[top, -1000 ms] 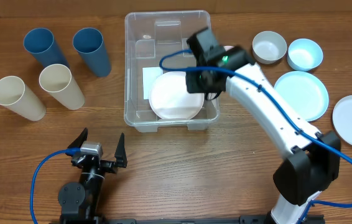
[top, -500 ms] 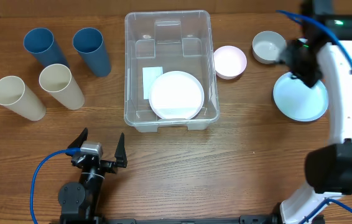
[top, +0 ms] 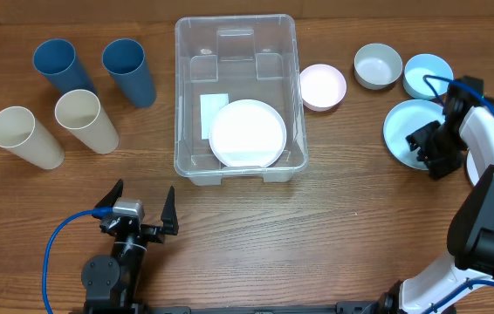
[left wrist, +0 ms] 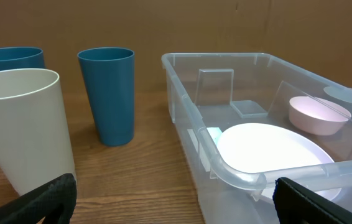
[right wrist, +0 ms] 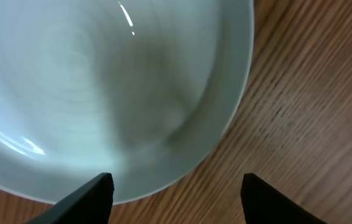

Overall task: Pack container
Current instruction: 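Move the right gripper to the light-blue plate's edge and grasp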

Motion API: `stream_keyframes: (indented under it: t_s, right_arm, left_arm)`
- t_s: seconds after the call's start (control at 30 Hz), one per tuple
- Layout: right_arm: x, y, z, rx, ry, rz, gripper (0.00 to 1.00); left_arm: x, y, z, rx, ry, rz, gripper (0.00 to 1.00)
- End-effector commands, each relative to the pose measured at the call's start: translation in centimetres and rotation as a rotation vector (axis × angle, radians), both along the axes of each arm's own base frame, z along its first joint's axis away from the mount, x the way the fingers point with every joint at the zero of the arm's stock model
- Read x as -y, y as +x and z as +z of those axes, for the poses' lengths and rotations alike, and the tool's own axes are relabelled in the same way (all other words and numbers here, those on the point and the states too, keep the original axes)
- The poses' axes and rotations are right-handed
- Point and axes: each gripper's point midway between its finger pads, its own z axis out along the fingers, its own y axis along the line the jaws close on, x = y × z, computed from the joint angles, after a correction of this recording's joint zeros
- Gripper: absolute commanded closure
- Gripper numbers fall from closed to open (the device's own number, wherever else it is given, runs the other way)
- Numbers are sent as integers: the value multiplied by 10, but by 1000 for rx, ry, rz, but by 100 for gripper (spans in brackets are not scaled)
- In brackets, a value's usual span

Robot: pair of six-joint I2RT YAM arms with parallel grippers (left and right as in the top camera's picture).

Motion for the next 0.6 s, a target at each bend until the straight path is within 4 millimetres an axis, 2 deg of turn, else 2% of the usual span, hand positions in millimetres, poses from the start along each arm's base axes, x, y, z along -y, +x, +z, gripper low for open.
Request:
stream_keyframes:
  t_s: [0.0,0.2,0.27,0.37,0.43,0.5,0.57]
  right_arm:
    - [-3,-5,-12,14,11,-44,36]
    - [-2,-3,-25,48,1,-43,44]
    - [-1,-1,-25,54,-4,-43,53]
    - [-2,0,-25,56,-5,-41,76]
    - [-3,-3,-25,47,-2,-40,86]
    - [-4,-6,-26,31,3,-37,95]
    - [-6,-13,-26,5,10,-37,96]
  left_arm:
    - [0,0,0,6,8,-5,0]
    - [0,0,0,6,8,-5,0]
    - [0,0,0,6,8,-5,0]
    - [0,0,0,6,8,-5,0]
    - [0,0,0,6,8,-5,0]
    - [0,0,0,6,8,-5,0]
    - [0,0,0,6,8,-5,0]
